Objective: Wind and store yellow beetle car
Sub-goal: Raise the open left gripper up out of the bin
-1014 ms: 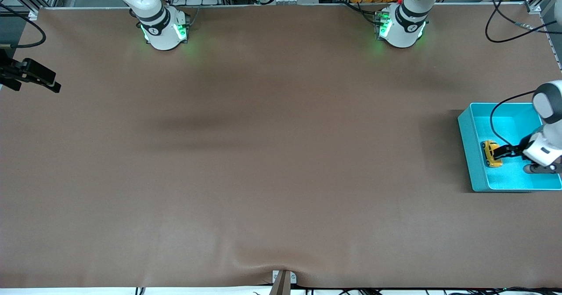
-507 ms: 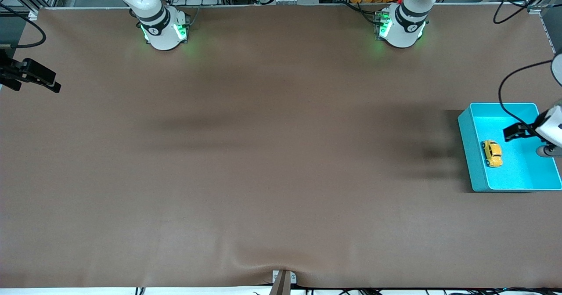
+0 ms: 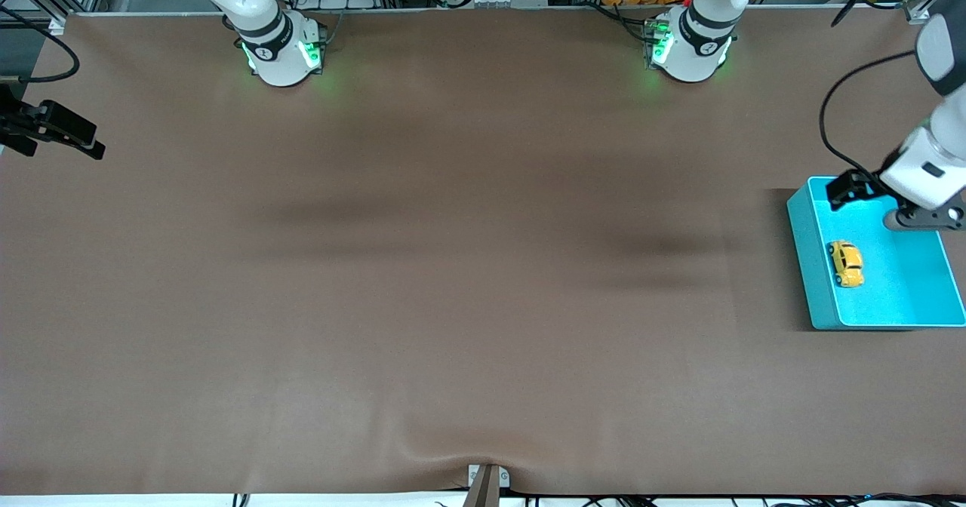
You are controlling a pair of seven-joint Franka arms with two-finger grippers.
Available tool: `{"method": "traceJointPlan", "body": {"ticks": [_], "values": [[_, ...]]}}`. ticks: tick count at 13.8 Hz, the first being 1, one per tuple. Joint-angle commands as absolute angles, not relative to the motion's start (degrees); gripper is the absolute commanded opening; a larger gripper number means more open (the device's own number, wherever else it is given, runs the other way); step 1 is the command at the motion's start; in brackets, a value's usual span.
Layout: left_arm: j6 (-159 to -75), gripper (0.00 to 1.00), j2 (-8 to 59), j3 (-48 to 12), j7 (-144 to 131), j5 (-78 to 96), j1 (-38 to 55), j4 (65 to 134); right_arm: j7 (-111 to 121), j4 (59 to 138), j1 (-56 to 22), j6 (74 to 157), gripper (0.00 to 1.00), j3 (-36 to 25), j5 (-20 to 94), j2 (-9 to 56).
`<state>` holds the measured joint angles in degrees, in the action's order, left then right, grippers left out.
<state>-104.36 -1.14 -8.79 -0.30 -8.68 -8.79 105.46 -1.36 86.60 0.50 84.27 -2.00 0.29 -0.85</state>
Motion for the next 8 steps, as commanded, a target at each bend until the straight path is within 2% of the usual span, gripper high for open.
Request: {"method": "traceJointPlan", "body": {"ticks": [1, 5, 8], "values": [[-96.80, 1.00, -1.41, -8.00, -1.93, -4.59, -7.03, 99.08, -1.32, 87.45, 1.23, 84.46, 1.00, -1.23, -0.35, -2.02], [-85.63, 1.00, -1.85, -7.74, -2.02, -2.46, -5.72, 90.99, -1.32, 87.45, 1.32, 84.55, 1.00, -1.23, -0.35, -1.93], [-82.01, 1.00, -1.93, -7.73, -2.11, -2.46, -4.92, 88.07, -1.32, 87.63, 1.32, 84.64, 1.00, -1.23, -0.35, -1.85]]}}
